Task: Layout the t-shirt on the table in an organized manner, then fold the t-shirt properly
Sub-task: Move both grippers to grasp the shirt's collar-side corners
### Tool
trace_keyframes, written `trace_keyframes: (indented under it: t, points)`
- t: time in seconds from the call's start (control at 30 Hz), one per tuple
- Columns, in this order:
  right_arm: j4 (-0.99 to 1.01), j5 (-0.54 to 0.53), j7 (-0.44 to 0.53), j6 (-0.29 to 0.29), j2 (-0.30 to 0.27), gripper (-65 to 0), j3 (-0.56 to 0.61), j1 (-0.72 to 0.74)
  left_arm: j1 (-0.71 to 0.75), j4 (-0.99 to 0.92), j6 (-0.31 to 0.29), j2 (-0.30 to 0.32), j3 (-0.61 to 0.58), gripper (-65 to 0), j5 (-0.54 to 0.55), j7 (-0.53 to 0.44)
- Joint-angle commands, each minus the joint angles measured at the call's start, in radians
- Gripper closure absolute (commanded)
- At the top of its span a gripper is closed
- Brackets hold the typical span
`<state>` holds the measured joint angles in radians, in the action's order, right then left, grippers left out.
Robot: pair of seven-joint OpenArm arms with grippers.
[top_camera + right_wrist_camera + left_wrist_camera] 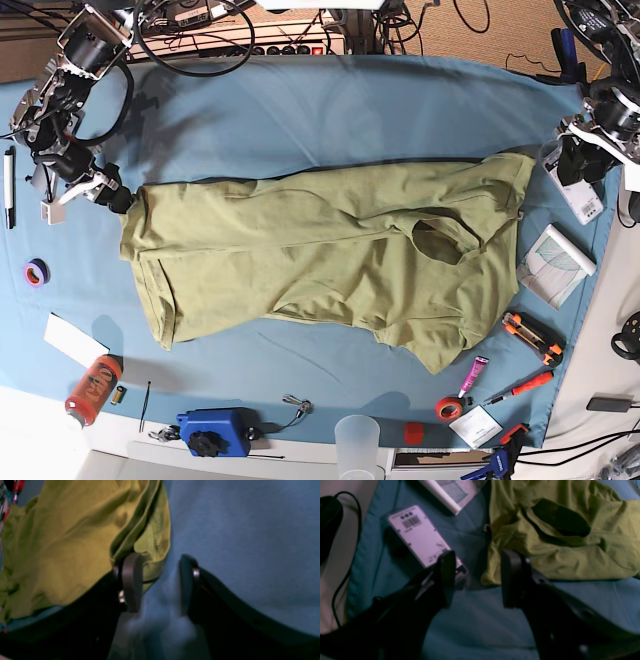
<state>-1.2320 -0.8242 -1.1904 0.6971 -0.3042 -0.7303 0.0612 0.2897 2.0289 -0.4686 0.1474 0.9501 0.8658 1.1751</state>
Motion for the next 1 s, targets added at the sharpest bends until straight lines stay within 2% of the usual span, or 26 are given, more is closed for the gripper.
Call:
trace_keyframes:
  t: [0.0, 0.17, 0.53, 0.73, 0.97]
  points:
    - [-0.011, -0.017, 0.0, 0.001, -0.017, -25.1, -0.002, 0.01, -0.002, 0.016, -0.004, 0.014, 0.003, -29.8, 0.022, -0.015]
    - [-0.011, -0.042, -0.016, 0.001, -0.018, -25.1, -0.009, 0.011, -0.002, 0.016, -0.004, 0.013, 0.003, -29.8, 0.022, -0.015]
    - [-0.136, -0.135, -0.067, 0.001, -0.017, -25.1, -0.134, 0.005, -0.002, 0.016, -0.004, 0.013, 0.003, -29.8, 0.022, -0.012]
    - [-0.134, -0.058, -0.072, 0.001, 0.006, -25.1, -0.108, 0.002, -0.002, 0.016, -0.004, 0.013, 0.003, -29.8, 0.022, -0.015]
    - [-0.134, -0.039, -0.049, 0.001, 0.008, -25.1, 0.007, 0.002, -0.002, 0.016, -0.004, 0.013, 0.003, -29.8, 0.023, -0.015]
